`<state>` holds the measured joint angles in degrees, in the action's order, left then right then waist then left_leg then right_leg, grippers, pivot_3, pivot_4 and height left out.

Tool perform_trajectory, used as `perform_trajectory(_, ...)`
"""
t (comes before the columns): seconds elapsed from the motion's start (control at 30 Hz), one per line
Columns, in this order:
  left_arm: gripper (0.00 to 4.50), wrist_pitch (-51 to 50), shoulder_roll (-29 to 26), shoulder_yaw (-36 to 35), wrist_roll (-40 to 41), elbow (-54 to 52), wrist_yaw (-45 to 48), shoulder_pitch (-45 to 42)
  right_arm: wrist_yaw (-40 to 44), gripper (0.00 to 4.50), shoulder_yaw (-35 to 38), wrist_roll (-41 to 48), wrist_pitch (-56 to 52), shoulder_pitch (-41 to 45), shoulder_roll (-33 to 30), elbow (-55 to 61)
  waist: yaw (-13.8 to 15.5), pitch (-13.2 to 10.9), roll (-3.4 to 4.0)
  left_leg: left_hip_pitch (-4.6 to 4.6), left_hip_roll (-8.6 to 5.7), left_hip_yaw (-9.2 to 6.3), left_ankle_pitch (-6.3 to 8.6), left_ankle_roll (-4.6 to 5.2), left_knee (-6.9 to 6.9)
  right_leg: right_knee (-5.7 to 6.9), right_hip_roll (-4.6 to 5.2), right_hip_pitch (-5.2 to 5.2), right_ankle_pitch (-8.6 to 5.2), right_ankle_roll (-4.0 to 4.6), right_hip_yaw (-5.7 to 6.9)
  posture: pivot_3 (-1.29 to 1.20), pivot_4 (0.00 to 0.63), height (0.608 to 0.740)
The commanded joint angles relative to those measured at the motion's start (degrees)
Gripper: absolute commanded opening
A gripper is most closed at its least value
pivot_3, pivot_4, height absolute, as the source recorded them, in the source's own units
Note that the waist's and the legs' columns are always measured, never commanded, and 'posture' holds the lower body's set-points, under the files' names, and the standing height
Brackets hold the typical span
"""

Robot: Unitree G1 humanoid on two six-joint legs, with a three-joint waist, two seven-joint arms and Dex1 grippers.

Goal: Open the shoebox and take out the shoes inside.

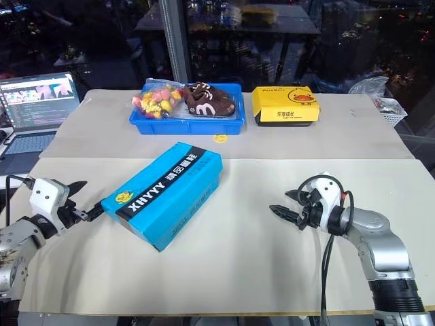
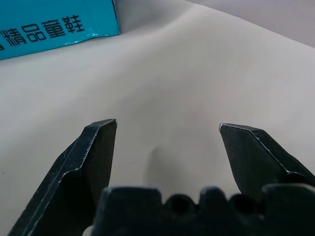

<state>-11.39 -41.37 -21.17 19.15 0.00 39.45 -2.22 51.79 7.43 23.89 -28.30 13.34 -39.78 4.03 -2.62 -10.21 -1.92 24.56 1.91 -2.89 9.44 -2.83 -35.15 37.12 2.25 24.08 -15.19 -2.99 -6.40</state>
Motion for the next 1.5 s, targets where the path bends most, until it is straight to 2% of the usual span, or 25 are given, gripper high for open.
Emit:
perform_trajectory(0.03, 4.5, 1.97, 0.28, -1.12, -0.9, 1.03, -1.14, 0.21, -1.18, 3.98, 0.81, -0.47, 2.31, 0.64, 0.67, -0.57, -0.01, 0.0, 0.0, 0.0, 0.0, 0.0, 0.0, 0.0, -0.01, 0.0, 0.0, 0.0, 0.0, 0.0, 0.0, 0.0, 0.15, 0.74)
perform_trajectory(0.17, 4.5, 6.87, 0.63, -1.71, -2.63, 6.48, -1.32, 0.04, -2.55, 3.98, 0.39, -2.64, 5.53, 0.04, 1.82, -3.21, -0.03, 0.01, -0.01, -0.23, 0.0, 0.03, 0.0, 0.0, -0.01, 0.0, 0.0, -0.2, 0.0, 0.0, -0.03, 0.0, 0.15, 0.74)
perform_trajectory(0.33, 4.5, 11.36, 0.46, 4.27, -5.97, 12.04, 2.23, -3.98, -1.69, 3.98, -1.05, -0.5, 2.44, 0.94, 2.52, 1.09, 0.08, 0.01, -0.01, -0.23, 0.0, 0.04, -0.01, 0.01, -0.02, 0.07, -0.02, -0.17, 0.02, 0.01, -0.04, 0.0, 0.15, 0.74)
perform_trajectory(0.4, 3.98, 13.31, 0.9, 5.82, -6.11, 15.12, 3.95, -7.51, -2.04, 3.48, -1.61, 0.85, 0.47, 1.83, 3.48, 3.31, 0.18, 0.01, -0.01, -0.24, 0.01, 0.02, -0.03, 0.03, -0.07, 0.08, -0.03, -0.25, 0.03, -0.02, -0.01, 0.0, 0.15, 0.74)
perform_trajectory(0.43, 3.9, 14.52, 0.86, 6.61, -6.17, 16.76, 5.22, -9.18, -2.14, 3.4, -2.31, 1.37, -0.48, 2.19, 3.9, 4.66, 0.17, 0.01, -0.02, -0.24, 0.0, 0.02, -0.03, 0.04, -0.1, 0.08, -0.03, -0.28, 0.04, -0.04, -0.01, 0.0, 0.15, 0.74)
perform_trajectory(0.47, 3.42, 15.45, 0.8, 7.15, -6.22, 17.92, 6.06, -10.23, -2.21, 2.9, -2.75, 1.69, -1.11, 2.35, 4.13, 5.58, 0.16, 0.01, -0.02, -0.23, 0.01, 0.02, -0.03, 0.04, -0.14, 0.08, -0.03, -0.3, 0.06, -0.06, -0.01, 0.0, 0.15, 0.74)
perform_trajectory(0.67, 1.47, 23.56, -1.81, 9.85, -9.64, 32.49, 9.45, -22.53, -4.63, 0.99, -7.16, 0.59, -1.3, 3.61, 8.98, 8.09, -0.05, 0.04, -0.07, -0.25, 0.02, -0.04, -0.04, 0.05, -0.14, 0.08, -0.07, -0.36, 0.12, -0.01, 0.02, 0.0, 0.15, 0.74)
perform_trajectory(0.7, 0.93, 25.09, -1.78, 10.77, -10.58, 35.57, 9.98, -25.13, -5.0, 0.5, -8.47, -0.3, -0.86, 3.96, 9.99, 7.46, -0.05, 0.04, -0.07, -0.25, 0.02, -0.05, -0.04, 0.05, -0.14, 0.08, -0.1, -0.36, 0.12, -0.01, 0.03, 0.0, 0.15, 0.74)
perform_trajectory(0.73, 0.78, 26.24, -1.45, 11.47, -11.18, 38.01, 10.44, -27.16, -5.18, 0.3, -9.6, -1.15, -0.28, 4.26, 10.68, 6.87, 0.02, 0.04, -0.07, -0.25, 0.03, -0.05, -0.04, 0.05, -0.15, 0.07, -0.1, -0.36, 0.12, -0.01, 0.03, 0.0, 0.15, 0.74)
perform_trajectory(0.77, 0.41, 27.37, -0.65, 12.44, -11.84, 40.18, 10.97, -29.2, -5.46, 0.0, -10.97, -2.26, 0.53, 4.62, 11.58, 5.92, 0.02, 0.04, -0.07, -0.25, 0.01, -0.05, -0.04, 0.05, -0.15, 0.09, -0.1, -0.38, 0.13, 0.01, 0.03, 0.0, 0.15, 0.74)
perform_trajectory(0.8, 0.06, 28.37, 0.15, 13.51, -12.46, 41.86, 11.7, -30.86, -5.76, 0.0, -12.21, -3.29, 1.44, 4.99, 12.47, 4.91, 0.05, 0.05, -0.07, -0.25, 0.01, -0.05, -0.04, 0.06, -0.16, 0.08, -0.1, -0.38, 0.14, -0.01, 0.02, 0.0, 0.15, 0.74)
perform_trajectory(0.93, 0.02, 27.89, 5.85, 18.47, -10.64, 37.64, 19.49, -31.52, -7.06, 0.0, -16.71, -8.24, 5.12, 7.5, 15.31, -0.08, 0.24, 0.05, -0.06, -0.26, -0.03, -0.05, -0.04, 0.06, -0.21, 0.06, -0.08, -0.48, 0.24, 0.08, 0.03, 0.0, 0.15, 0.74)
perform_trajectory(1.17, 0.02, 18.66, 10.17, 24.44, -7.75, 22.29, 25.85, -24.13, -7.95, 0.0, -16.09, -10.88, 9.48, 14.06, 17.82, -9.43, 0.0, 0.05, -0.06, -0.27, 0.0, -0.08, -0.04, 0.06, -0.25, 0.14, -0.09, -0.46, 0.38, 0.3, 0.03, 0.0, 0.15, 0.74)
perform_trajectory(1.3, 0.02, 16.89, 13.38, 26.11, -8.89, 18.67, 23.03, -22.6, -6.09, 0.0, -13.49, -11.54, 11.7, 16.0, 14.57, -14.47, 0.28, 0.04, -0.05, -0.41, -0.01, -0.11, -0.05, 0.07, -0.29, 0.18, -0.09, -0.65, 0.37, 0.29, 0.07, 0.0, 0.15, 0.74)
perform_trajectory(1.5, 0.02, 14.76, 20.56, 29.68, -10.12, 14.86, 18.58, -22.73, -2.37, 0.0, -10.18, -10.87, 12.64, 14.53, 7.93, -16.73, 1.07, 0.04, -0.05, -0.33, -0.07, -0.23, -0.01, 0.11, -0.77, 0.01, -0.02, -0.96, 0.45, 0.11, 0.23, 0.0, 0.15, 0.74)
